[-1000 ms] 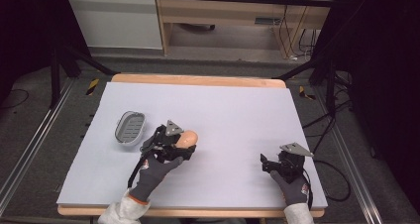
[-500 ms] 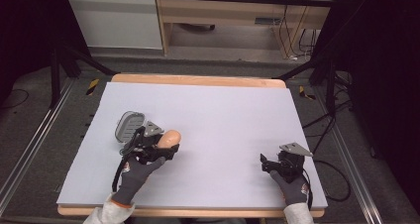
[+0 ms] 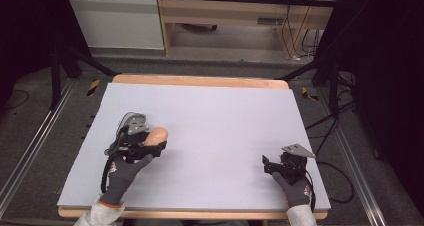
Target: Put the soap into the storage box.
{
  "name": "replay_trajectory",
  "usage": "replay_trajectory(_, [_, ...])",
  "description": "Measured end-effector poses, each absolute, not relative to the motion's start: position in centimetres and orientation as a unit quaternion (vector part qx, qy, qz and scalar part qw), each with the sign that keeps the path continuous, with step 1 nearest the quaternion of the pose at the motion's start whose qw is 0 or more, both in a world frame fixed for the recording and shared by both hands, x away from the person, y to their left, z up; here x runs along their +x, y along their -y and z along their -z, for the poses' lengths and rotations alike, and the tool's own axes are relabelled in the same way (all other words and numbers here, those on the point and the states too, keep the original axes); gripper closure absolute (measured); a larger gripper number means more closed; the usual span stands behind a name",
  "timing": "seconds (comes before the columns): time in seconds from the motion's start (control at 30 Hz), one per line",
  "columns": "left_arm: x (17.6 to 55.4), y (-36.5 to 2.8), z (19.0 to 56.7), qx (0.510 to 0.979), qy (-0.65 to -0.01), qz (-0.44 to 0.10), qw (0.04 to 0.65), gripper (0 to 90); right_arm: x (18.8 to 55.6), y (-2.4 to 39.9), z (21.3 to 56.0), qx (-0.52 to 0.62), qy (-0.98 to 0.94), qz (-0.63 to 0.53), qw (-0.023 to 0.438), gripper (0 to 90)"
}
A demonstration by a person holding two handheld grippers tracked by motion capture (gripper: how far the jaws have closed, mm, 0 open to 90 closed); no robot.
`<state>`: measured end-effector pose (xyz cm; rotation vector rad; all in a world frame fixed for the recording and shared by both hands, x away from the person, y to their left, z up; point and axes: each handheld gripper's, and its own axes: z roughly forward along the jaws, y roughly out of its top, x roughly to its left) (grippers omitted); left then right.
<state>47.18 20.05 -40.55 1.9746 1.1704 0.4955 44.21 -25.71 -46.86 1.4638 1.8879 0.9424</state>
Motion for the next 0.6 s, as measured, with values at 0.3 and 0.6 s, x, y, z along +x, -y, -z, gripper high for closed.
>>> replay_trajectory(0.3, [47.8, -22.0, 39.6, 0.759, -0.476, -0.207, 0.393, 31.7, 44.2, 25.7, 46.8, 0.549, -0.704, -0.351, 0.282, 7.4])
replay_trajectory(0.6, [48.9, -23.2, 39.2, 0.747, -0.489, -0.214, 0.396, 31.7, 44.3, 25.7, 46.9, 0.549, -0.704, -0.351, 0.282, 7.4])
